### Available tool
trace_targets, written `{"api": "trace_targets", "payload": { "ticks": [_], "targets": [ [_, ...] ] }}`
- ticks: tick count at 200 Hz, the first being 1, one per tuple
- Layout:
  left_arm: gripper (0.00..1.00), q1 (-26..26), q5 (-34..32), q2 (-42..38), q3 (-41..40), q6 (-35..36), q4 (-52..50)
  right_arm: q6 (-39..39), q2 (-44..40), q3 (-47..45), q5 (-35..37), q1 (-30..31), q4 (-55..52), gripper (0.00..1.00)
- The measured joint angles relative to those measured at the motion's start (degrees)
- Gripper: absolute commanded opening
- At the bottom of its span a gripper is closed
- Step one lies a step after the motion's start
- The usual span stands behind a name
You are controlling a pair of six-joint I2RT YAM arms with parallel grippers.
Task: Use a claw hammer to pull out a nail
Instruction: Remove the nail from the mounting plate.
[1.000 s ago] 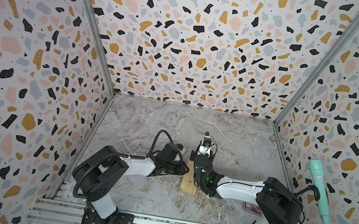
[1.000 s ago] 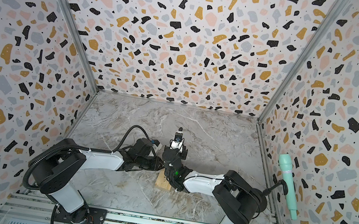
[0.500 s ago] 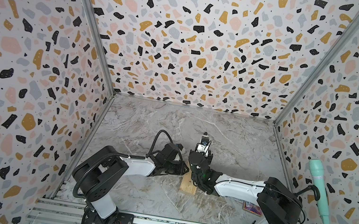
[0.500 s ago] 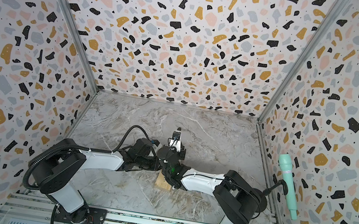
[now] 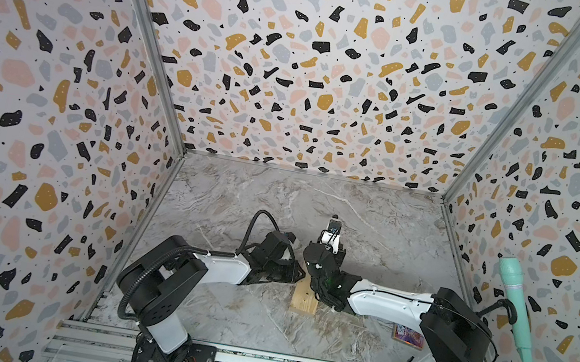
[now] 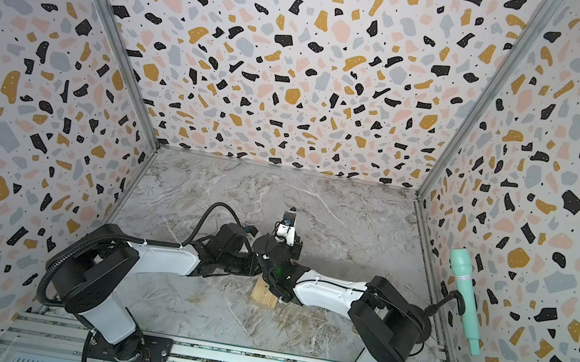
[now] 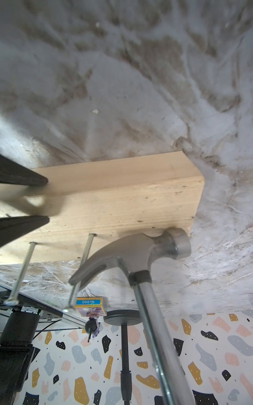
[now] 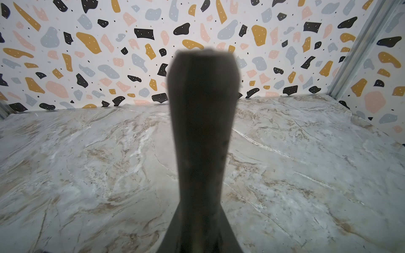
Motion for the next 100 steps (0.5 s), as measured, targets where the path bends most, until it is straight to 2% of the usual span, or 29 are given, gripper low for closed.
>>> {"api": "trace_targets", "payload": {
  "ticks": [100],
  "targets": [
    [0.25, 0.0, 0.15, 0.0, 0.0, 0.0, -0.02, 3.41, -0.02, 6.82, -9.6, -4.39, -13.33, 0.0]
  ]
}}
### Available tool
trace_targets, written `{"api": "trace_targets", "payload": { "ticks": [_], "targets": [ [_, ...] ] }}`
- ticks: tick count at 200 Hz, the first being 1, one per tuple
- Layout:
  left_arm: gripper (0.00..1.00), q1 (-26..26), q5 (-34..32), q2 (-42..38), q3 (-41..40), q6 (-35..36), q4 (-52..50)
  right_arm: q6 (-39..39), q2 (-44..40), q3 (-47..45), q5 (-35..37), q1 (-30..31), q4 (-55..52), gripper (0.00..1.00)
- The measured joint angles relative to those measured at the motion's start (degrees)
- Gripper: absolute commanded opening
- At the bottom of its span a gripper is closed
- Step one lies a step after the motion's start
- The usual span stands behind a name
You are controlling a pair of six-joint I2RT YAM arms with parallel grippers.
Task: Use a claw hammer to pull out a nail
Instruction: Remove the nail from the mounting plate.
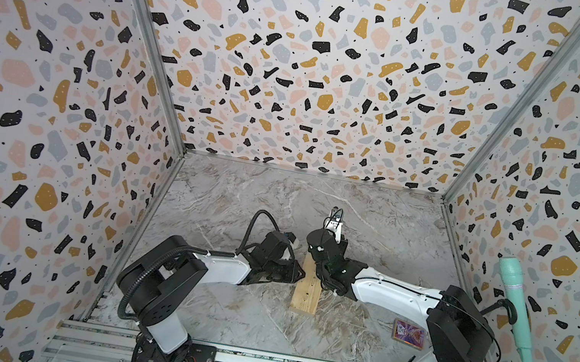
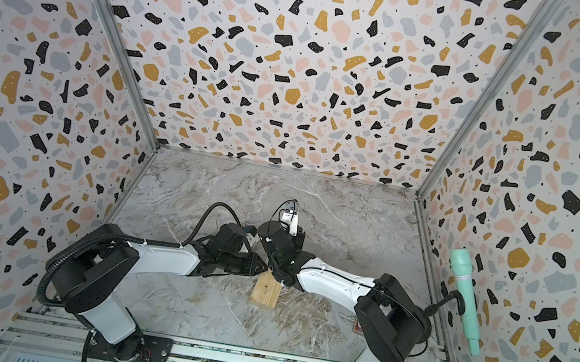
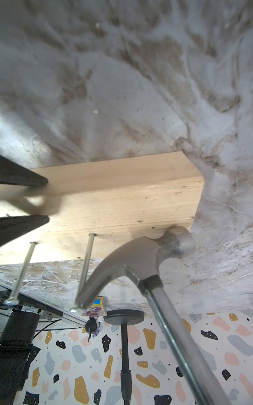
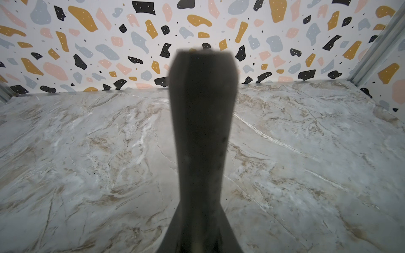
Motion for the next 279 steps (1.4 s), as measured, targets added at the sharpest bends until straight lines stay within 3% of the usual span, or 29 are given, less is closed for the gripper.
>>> {"api": "trace_targets", "payload": {
  "ticks": [197, 279],
  "targets": [
    [0.25, 0.0, 0.04, 0.0, 0.0, 0.0, 0.0, 3.21, 1.38, 8.0, -11.28, -3.39, -13.14, 0.0],
    [0.25, 0.0, 0.07, 0.0, 0.0, 0.0, 0.0, 2.4, 1.11, 4.48, -4.68, -2.08, -7.3, 0.0]
  ]
}}
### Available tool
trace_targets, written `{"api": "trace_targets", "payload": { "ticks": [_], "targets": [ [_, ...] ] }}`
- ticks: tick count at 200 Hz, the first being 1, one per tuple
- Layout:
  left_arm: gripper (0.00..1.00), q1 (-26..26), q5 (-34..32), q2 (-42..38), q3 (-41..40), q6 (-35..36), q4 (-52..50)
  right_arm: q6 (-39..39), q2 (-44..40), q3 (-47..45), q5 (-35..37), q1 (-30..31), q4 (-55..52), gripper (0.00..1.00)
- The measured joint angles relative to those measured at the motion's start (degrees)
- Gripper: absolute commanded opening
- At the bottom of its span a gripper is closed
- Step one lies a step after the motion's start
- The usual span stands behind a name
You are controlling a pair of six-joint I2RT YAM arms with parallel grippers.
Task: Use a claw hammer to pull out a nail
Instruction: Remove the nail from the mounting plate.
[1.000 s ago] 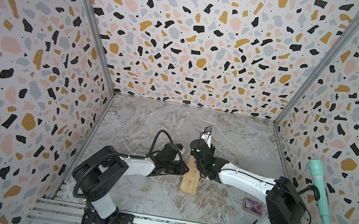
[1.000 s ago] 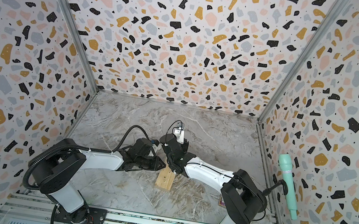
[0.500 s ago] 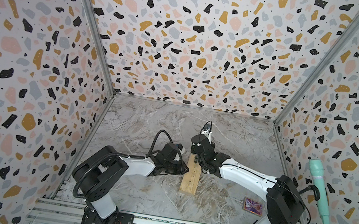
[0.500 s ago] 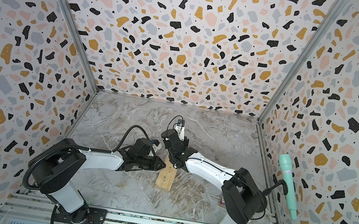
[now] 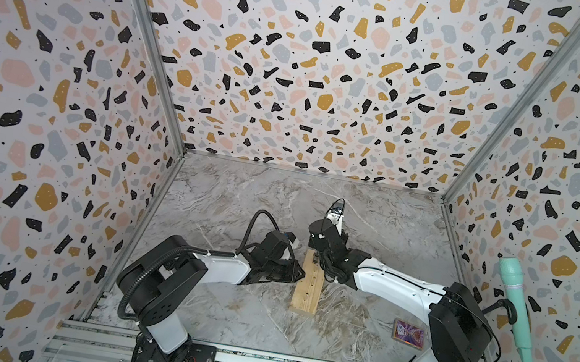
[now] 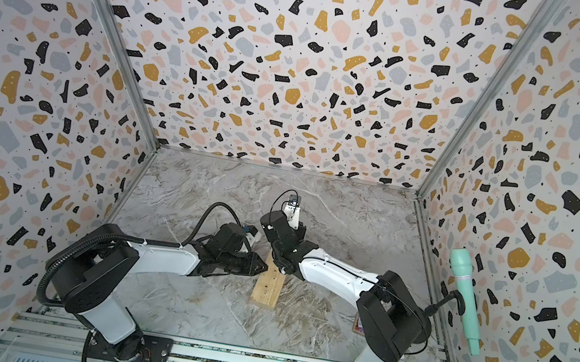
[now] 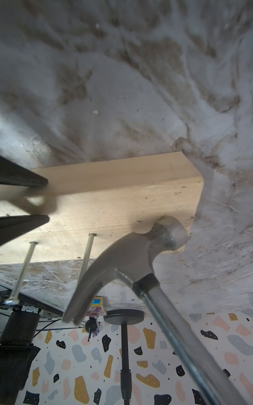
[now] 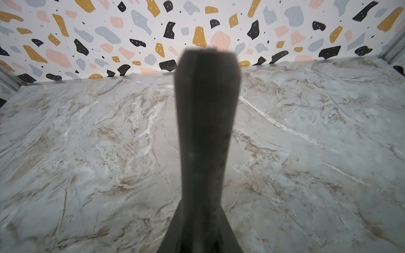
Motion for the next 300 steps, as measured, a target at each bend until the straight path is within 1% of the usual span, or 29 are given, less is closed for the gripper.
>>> {"api": "trace_targets", "payload": {
  "ticks": [53, 91, 124, 156, 195, 213, 258, 300],
  "targets": [
    [0.24, 0.0, 0.13, 0.07, 0.0, 0.0, 0.02, -4.17, -1.01, -4.52, 7.02, 1.38, 6.93, 0.0],
    [0.24, 0.02, 0.2, 0.09, 0.0, 0.0, 0.04, -9.73, -3.04, -9.16, 8.41, 2.08, 12.81, 0.0],
    [0.24, 0.09, 0.35, 0.15, 0.0, 0.0, 0.09, -10.4, -3.3, -10.05, 8.98, 3.13, 14.05, 0.0],
    [0.24, 0.17, 0.59, 0.2, 0.0, 0.0, 0.11, -9.53, -3.28, -10.27, 10.95, 4.37, 14.27, 0.0],
    [0.24, 0.22, 0.72, 0.22, 0.0, -0.02, 0.17, -11.1, -0.92, -10.49, 16.04, 5.6, 18.58, 0.0],
    [0.24, 0.22, 0.74, 0.22, 0.0, -0.02, 0.17, -12.33, 0.0, -10.49, 17.33, 5.68, 21.0, 0.0],
    [0.24, 0.28, 0.85, 0.26, 0.0, -0.22, 0.26, -16.35, 1.62, -12.33, 18.08, 5.11, 29.68, 0.0],
    [0.24, 0.33, 0.98, 0.28, 0.0, -0.24, 0.26, -23.23, 4.35, -12.66, 18.25, 4.52, 37.75, 0.0]
  ]
}}
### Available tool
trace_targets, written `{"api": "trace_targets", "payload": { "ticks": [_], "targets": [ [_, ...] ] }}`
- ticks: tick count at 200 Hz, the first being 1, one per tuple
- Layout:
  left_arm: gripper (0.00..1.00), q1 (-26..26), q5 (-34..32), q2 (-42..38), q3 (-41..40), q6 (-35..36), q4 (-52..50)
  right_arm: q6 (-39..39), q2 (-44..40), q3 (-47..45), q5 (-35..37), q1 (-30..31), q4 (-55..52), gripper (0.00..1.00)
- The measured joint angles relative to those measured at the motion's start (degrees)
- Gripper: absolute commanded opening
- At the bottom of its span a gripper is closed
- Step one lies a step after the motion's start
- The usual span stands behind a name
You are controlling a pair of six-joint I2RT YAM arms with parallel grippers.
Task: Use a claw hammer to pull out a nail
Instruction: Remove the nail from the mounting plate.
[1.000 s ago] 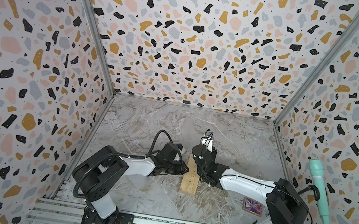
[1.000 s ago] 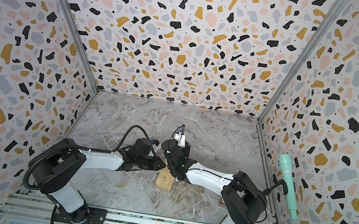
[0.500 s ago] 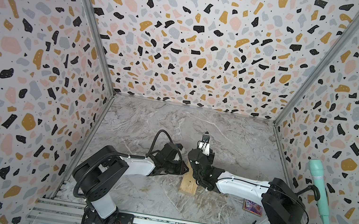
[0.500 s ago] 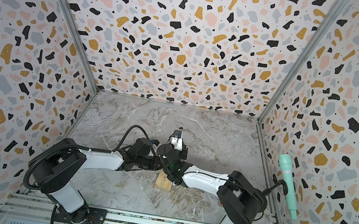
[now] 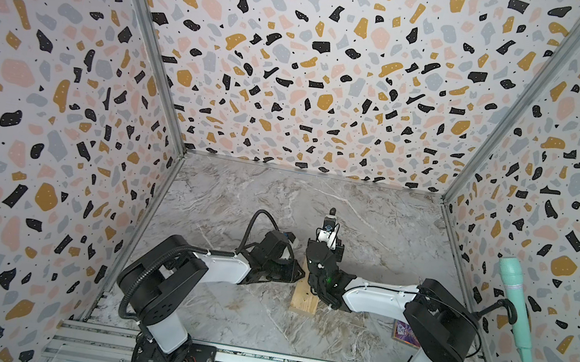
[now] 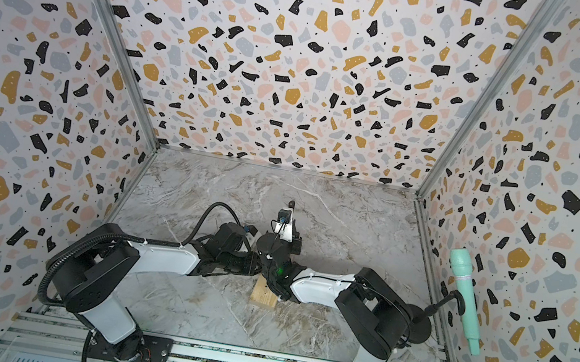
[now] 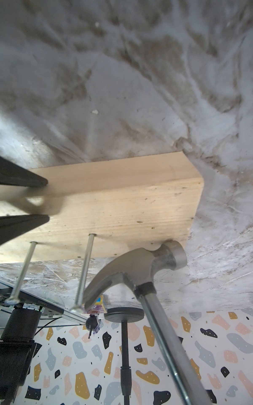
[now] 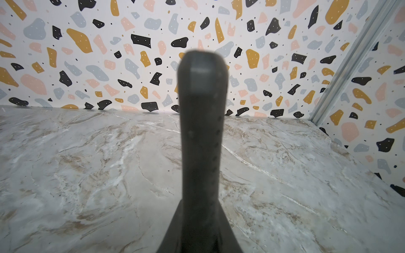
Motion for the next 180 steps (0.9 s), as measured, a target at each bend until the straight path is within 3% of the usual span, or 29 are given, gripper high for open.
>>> {"api": "trace_targets", "payload": {
  "ticks": [180],
  "targets": [
    [0.24, 0.07, 0.2, 0.07, 0.0, 0.0, 0.07, -6.71, 0.07, -5.79, -6.05, 0.09, 14.62, 0.0]
  ]
}}
